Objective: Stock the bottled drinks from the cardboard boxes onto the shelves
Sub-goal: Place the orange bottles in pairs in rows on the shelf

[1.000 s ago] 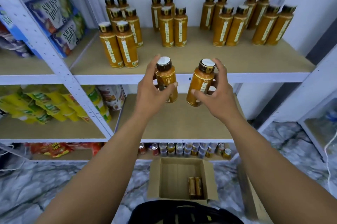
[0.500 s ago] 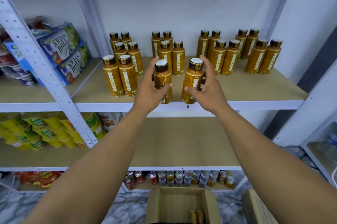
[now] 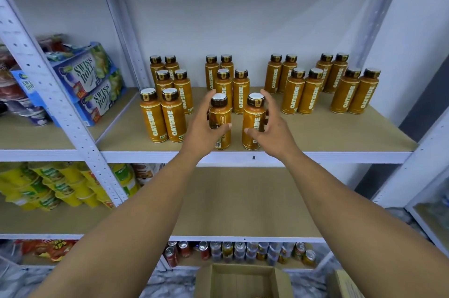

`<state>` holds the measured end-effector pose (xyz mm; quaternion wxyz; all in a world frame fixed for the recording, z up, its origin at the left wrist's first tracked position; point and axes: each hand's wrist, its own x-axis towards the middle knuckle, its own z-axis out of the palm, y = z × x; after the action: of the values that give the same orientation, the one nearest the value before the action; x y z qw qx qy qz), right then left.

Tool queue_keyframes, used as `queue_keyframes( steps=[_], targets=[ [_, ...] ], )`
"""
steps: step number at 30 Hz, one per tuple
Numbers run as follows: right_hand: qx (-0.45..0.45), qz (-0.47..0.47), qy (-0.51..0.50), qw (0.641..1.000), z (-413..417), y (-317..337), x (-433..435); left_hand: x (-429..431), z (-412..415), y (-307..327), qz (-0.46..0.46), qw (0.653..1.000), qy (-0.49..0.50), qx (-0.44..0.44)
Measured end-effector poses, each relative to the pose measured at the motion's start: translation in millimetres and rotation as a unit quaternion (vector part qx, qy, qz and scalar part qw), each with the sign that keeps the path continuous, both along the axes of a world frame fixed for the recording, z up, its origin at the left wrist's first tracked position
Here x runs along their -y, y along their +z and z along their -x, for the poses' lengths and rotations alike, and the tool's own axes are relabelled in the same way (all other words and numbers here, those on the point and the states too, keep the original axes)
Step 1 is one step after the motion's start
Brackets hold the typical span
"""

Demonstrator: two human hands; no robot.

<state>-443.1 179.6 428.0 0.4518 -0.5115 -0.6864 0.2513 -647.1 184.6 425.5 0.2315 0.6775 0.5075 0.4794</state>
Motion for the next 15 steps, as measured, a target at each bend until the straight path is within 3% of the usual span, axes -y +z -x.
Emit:
queue_keyframes(
  steps=[15],
  targets=[
    [0.009, 0.031, 0.003, 0.999, -4.0, -11.0, -21.6, -19.9, 1.1, -13.8, 0.056, 0.998, 0.004, 0.01]
  ],
)
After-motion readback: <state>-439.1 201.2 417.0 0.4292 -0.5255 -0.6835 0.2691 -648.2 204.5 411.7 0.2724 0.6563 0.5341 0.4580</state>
